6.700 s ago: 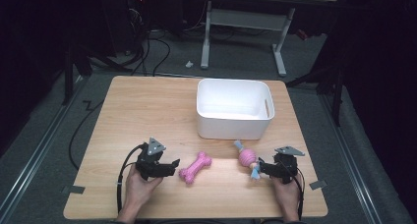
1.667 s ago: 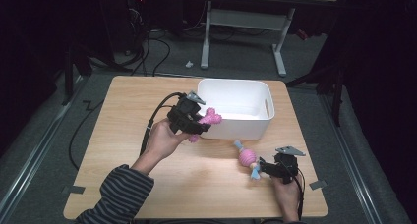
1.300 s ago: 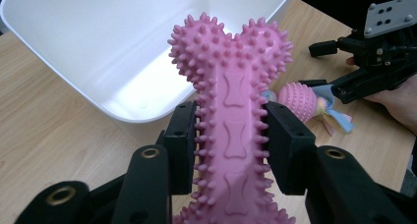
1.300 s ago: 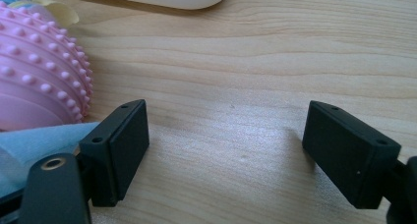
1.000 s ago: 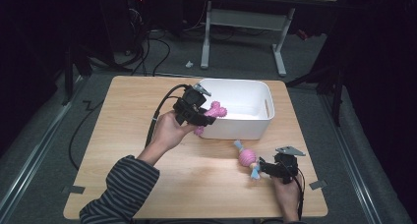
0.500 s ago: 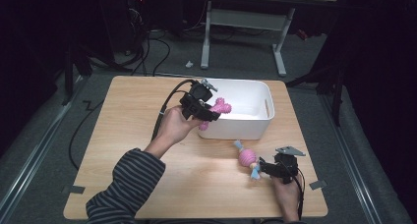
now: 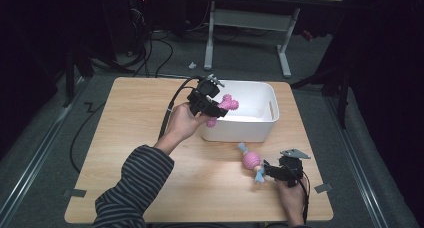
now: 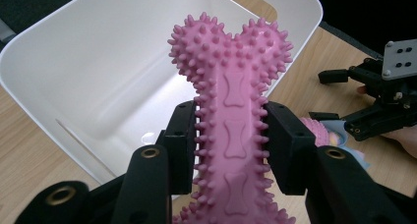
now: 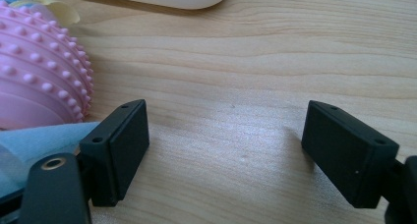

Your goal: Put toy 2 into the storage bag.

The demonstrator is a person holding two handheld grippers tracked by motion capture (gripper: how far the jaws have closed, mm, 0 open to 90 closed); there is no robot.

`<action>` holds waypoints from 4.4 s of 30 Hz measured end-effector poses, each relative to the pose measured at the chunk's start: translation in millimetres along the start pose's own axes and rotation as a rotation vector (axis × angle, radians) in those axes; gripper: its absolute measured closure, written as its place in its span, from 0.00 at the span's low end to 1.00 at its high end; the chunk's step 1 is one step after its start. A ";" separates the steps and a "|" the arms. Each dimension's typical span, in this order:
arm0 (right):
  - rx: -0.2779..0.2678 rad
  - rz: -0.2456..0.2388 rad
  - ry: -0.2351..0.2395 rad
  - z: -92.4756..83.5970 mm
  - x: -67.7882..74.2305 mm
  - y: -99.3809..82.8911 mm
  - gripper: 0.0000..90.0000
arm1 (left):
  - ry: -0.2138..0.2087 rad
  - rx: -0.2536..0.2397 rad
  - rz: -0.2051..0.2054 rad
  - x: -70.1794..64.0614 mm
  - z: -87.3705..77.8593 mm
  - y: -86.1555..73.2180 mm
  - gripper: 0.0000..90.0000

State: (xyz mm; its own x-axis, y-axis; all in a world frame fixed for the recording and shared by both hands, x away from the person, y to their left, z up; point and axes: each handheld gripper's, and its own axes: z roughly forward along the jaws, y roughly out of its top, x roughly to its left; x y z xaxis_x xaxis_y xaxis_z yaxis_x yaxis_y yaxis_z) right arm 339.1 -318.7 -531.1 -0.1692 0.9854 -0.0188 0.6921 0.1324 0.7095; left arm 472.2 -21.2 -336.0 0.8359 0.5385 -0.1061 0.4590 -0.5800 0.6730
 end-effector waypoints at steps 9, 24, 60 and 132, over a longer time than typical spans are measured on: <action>0.000 0.001 0.000 0.0 0.0 0.0 0.20 | -0.002 0.019 -0.016 6.8 10.1 1.6 0.65; -0.003 0.004 0.000 0.5 -0.6 0.3 0.21 | 0.018 0.030 -0.010 8.2 25.6 16.5 0.65; -0.004 0.000 0.004 0.6 0.6 0.5 0.21 | 0.072 0.062 -0.040 20.0 67.2 28.7 0.65; -0.002 -0.005 0.005 0.3 1.0 0.3 0.21 | 0.124 -0.038 -0.018 16.5 22.1 -2.3 0.45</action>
State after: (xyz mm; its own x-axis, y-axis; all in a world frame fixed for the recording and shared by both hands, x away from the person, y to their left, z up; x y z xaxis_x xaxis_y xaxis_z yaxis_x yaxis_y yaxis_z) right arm 339.4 -317.6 -531.1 -0.1767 0.9841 -0.0188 0.6897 0.1374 0.7110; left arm 491.6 -24.5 -355.5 0.7827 0.6218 -0.0286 0.4599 -0.5468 0.6997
